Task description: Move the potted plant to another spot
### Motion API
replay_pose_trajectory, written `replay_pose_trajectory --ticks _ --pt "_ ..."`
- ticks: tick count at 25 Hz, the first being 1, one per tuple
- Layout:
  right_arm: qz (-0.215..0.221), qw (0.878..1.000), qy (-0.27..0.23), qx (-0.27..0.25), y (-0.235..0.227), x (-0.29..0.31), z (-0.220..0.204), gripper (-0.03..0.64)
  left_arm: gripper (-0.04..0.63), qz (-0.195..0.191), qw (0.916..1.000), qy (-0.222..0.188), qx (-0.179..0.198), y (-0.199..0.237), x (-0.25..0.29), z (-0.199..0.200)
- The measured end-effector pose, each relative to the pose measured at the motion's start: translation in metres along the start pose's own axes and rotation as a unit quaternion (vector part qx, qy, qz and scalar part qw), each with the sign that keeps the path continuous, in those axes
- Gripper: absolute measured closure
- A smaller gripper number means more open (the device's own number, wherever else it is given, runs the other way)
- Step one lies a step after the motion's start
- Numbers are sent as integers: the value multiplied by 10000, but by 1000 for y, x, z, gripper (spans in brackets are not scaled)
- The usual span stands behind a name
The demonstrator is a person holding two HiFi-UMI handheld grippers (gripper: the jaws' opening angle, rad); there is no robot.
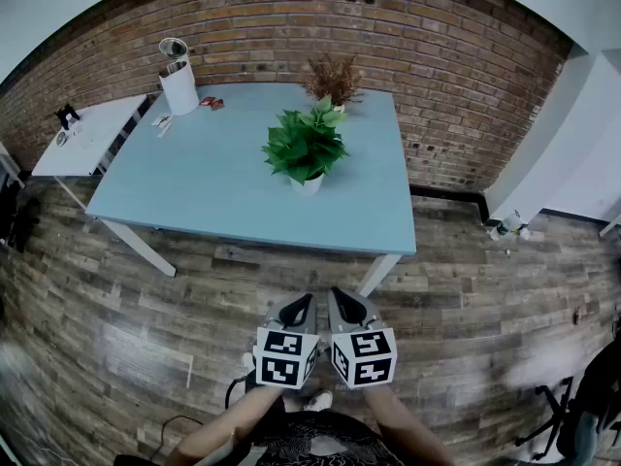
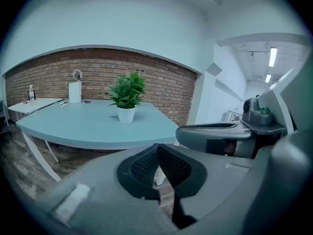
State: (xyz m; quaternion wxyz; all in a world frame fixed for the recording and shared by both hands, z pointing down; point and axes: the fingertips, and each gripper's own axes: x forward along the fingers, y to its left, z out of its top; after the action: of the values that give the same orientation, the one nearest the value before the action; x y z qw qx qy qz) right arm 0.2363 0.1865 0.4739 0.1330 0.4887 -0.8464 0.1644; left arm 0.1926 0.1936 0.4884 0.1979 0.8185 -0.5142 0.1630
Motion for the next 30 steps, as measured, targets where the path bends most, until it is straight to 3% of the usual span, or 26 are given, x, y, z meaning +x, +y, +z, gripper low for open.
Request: replay_pose_trajectory --ticks 12,30 --pt "71 9999 60 64 -5 24 1 611 595 68 9999 58 -115 16 15 4" --pt "-367 9991 212 34 -27 124 34 604 597 -92 9997 184 -157 100 82 48"
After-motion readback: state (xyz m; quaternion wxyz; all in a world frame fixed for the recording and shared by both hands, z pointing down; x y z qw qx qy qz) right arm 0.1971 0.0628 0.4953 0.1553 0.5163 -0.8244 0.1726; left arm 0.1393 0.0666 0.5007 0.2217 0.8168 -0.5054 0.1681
